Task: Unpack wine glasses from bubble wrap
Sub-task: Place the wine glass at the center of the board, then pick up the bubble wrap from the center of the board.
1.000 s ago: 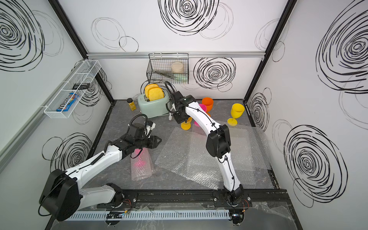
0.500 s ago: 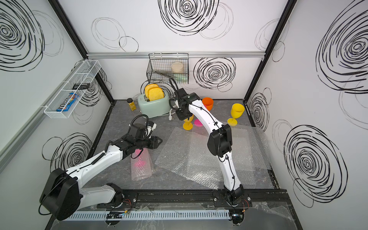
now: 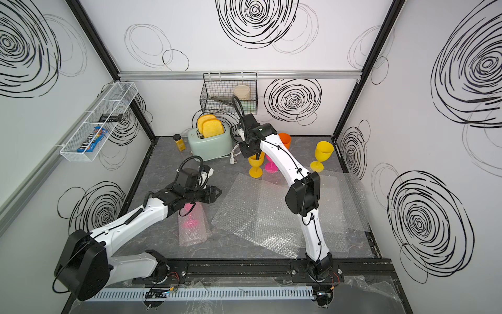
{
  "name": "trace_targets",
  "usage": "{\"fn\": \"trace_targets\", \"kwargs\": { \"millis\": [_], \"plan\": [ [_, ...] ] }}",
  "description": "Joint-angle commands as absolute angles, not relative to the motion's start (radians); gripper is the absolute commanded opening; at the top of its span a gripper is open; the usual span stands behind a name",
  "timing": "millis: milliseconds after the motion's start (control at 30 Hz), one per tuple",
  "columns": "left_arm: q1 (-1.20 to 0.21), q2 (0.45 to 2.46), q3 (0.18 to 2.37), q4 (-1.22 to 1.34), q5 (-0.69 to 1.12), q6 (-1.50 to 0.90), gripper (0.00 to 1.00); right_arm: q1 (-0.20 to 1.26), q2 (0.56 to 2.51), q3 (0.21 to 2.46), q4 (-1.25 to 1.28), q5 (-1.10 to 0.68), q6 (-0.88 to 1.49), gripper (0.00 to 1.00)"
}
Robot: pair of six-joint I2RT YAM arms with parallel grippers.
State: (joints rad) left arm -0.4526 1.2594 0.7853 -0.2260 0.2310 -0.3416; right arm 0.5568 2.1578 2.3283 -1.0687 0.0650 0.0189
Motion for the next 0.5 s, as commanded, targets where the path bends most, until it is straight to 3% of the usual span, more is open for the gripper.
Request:
{"fn": "trace_targets", "kwargs": {
  "millis": [0, 167, 467],
  "plan": [
    [-0.451, 1.246, 0.825, -0.223, 0.206, -0.357, 0.52, 0.552, 2.009, 2.270, -0.997, 0.056, 0.033, 0.41],
    [-0.444, 1.234, 0.833, -0.231, 0.191, -0.360, 0.52, 0.551, 1.812, 2.018, -0.852, 0.015, 0.084, 0.43],
    [-0.416, 1.226, 0.856, -0.264, 0.158, -0.370, 0.62, 0.546, 1.270, 1.202, -0.201, -0.295, 0.257, 0.56]
  ]
}}
